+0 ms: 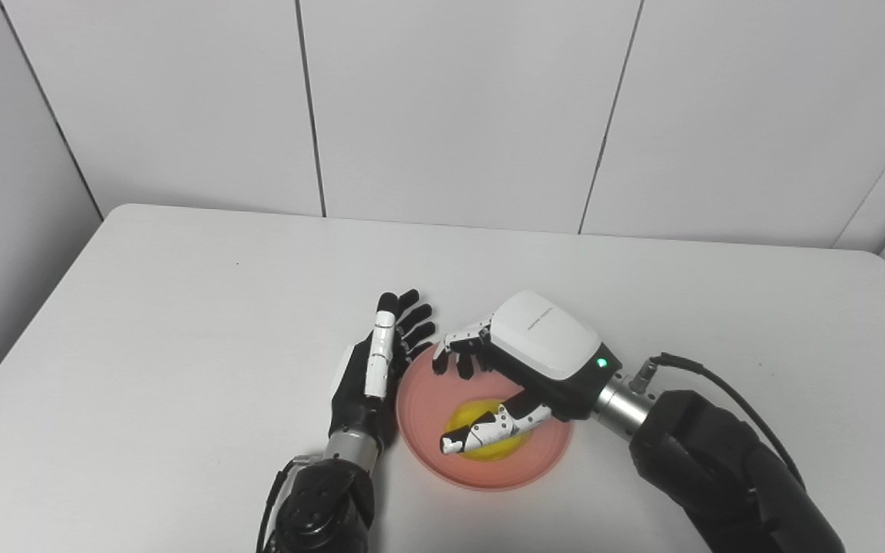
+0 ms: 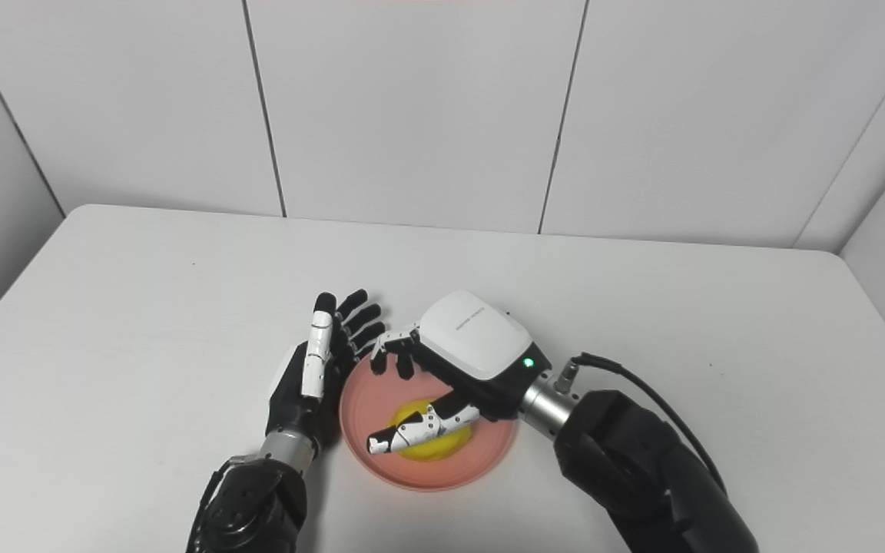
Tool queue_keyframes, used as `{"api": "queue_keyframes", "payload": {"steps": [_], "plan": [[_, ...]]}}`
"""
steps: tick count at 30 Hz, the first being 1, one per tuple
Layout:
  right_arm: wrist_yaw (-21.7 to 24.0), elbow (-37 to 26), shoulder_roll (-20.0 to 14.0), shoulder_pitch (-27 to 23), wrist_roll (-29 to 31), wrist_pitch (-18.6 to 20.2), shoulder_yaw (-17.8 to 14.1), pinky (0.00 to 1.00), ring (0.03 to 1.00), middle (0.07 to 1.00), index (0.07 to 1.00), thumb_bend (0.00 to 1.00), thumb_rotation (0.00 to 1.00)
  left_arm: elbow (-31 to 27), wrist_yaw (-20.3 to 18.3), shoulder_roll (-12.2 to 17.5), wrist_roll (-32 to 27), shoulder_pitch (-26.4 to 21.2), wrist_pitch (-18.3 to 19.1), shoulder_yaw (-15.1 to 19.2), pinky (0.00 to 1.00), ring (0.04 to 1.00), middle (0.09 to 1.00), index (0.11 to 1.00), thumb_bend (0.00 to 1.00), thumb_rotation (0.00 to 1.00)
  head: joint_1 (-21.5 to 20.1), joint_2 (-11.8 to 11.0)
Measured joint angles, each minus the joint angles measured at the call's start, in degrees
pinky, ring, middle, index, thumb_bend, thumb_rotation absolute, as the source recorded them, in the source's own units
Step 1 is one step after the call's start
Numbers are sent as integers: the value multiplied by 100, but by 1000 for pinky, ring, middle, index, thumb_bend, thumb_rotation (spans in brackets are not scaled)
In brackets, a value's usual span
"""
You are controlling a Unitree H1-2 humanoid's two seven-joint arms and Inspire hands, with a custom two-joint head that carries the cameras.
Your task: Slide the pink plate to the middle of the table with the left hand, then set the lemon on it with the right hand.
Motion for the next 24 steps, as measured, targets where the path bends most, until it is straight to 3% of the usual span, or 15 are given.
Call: {"api": "queue_keyframes", "payload": {"steps": [5, 7, 11, 16, 19, 21, 24], "plan": [[-434, 16, 233, 274, 519, 5, -640, 595, 672, 716, 732, 944, 1000, 75, -61, 12, 100, 0, -153, 30, 906, 872, 854, 852, 732, 980, 26, -9], [-613, 81, 387, 402, 836, 12, -858, 679, 756, 794, 795, 944, 1000, 118, -65, 19, 173, -4, -308, 39, 880, 863, 847, 847, 718, 976, 26, 0], [-941, 452, 886, 722, 1902, 149, -1437, 809, 847, 871, 884, 877, 1000, 348, -69, 142, 403, -4, -854, 41, 860, 861, 837, 849, 765, 952, 18, 0], [-1351, 697, 1739, 1008, 3578, 769, -2295, 931, 906, 927, 983, 927, 1000, 703, -74, 477, 726, -5, -1689, 58, 859, 862, 838, 842, 764, 936, 0, -9], [-1584, 829, 2128, 1104, 4201, 986, -2588, 979, 943, 950, 998, 926, 1000, 900, -45, 521, 794, -8, -2188, 96, 837, 855, 841, 836, 734, 922, 0, -9], [-1676, 902, 2237, 1173, 4504, 1113, -2696, 998, 984, 985, 1000, 881, 1000, 969, -17, 516, 852, -37, -2609, 123, 829, 864, 858, 846, 653, 934, 0, 0], [-1734, 950, 2314, 1287, 4880, 1287, -2814, 1000, 998, 998, 1000, 856, 1000, 1088, 109, 504, 988, -89, -3066, 185, 845, 880, 877, 866, 614, 959, -17, 0]]}}
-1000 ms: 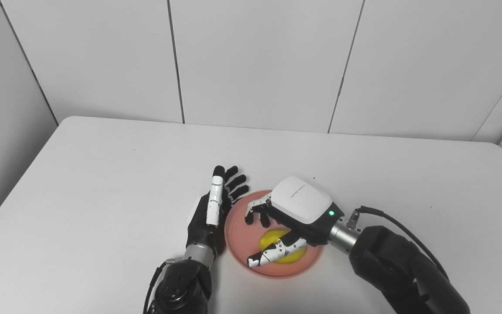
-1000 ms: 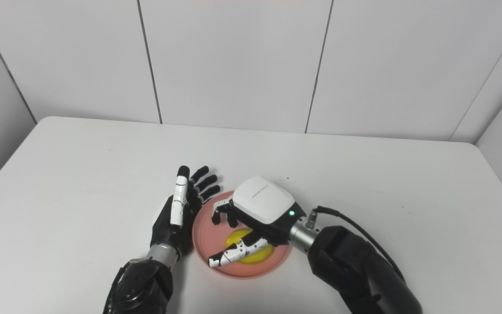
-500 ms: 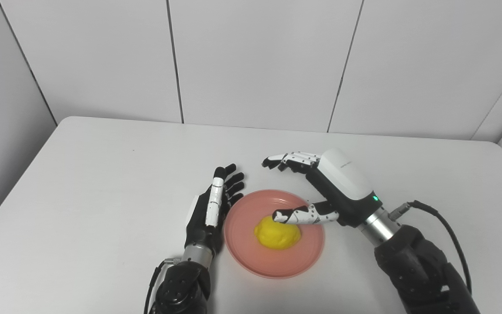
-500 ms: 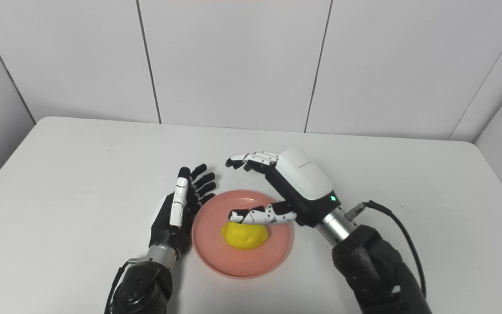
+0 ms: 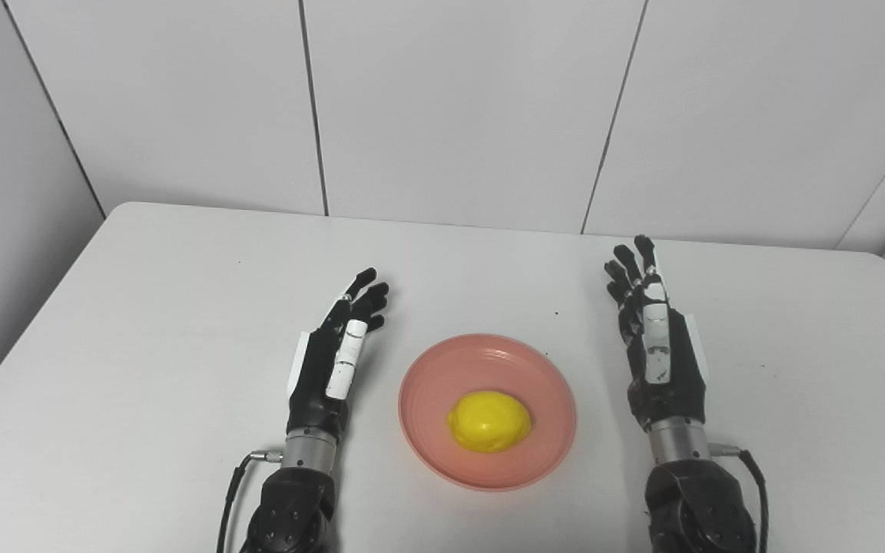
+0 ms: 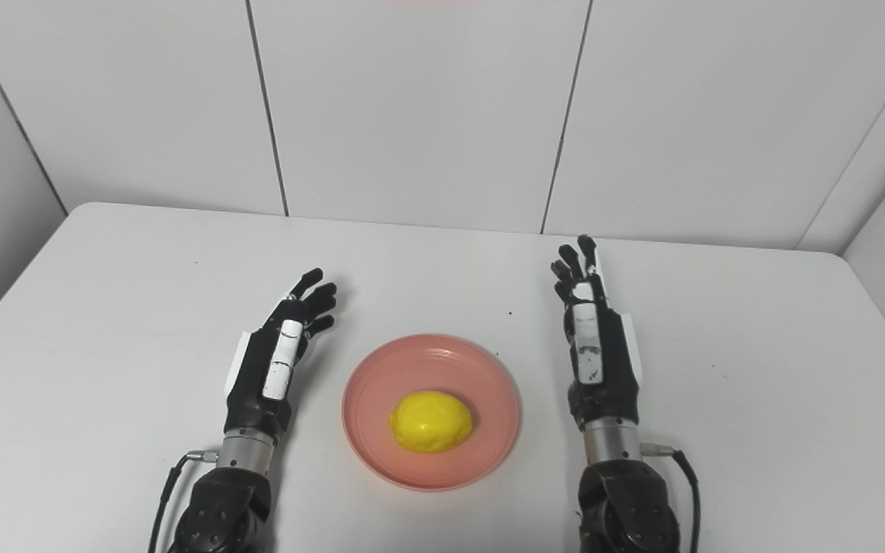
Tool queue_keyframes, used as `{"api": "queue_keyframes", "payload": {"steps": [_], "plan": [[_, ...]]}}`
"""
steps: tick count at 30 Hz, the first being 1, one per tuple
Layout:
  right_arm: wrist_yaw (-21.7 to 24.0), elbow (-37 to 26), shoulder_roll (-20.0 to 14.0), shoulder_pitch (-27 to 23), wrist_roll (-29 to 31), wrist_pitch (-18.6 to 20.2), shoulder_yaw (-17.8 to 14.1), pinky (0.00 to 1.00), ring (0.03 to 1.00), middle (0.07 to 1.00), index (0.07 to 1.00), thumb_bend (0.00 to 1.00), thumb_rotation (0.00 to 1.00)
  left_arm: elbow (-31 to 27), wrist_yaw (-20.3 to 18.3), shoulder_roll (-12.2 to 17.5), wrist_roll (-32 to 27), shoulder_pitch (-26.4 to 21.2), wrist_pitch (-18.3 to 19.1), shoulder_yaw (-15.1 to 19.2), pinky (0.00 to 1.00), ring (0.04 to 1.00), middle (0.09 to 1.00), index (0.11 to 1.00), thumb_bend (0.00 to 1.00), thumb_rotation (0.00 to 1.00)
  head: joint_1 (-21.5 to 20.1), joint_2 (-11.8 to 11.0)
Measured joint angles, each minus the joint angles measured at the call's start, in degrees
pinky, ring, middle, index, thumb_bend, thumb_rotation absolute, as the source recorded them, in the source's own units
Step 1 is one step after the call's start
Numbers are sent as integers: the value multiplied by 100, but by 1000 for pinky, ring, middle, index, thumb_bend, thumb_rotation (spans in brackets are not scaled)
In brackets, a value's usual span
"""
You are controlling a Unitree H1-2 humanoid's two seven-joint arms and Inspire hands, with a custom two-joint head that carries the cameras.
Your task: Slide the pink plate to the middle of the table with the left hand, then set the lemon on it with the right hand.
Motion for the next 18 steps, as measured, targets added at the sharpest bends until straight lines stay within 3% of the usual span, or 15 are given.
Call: {"api": "queue_keyframes", "payload": {"steps": [12, 18], "plan": [[-170, 412, 56, 280, 541, 51, -84, 1000, 1000, 1000, 1000, 794, 1000, 13, 127, -6, 442, -20, -26, 110, 875, 904, 896, 886, 669, 1000, -26, 70], [-254, 413, 21, 288, 390, 105, 26, 1000, 1000, 1000, 999, 806, 1000, 1, 187, -34, 551, -16, 69, 141, 898, 925, 916, 900, 752, 1000, -44, 114]]}}
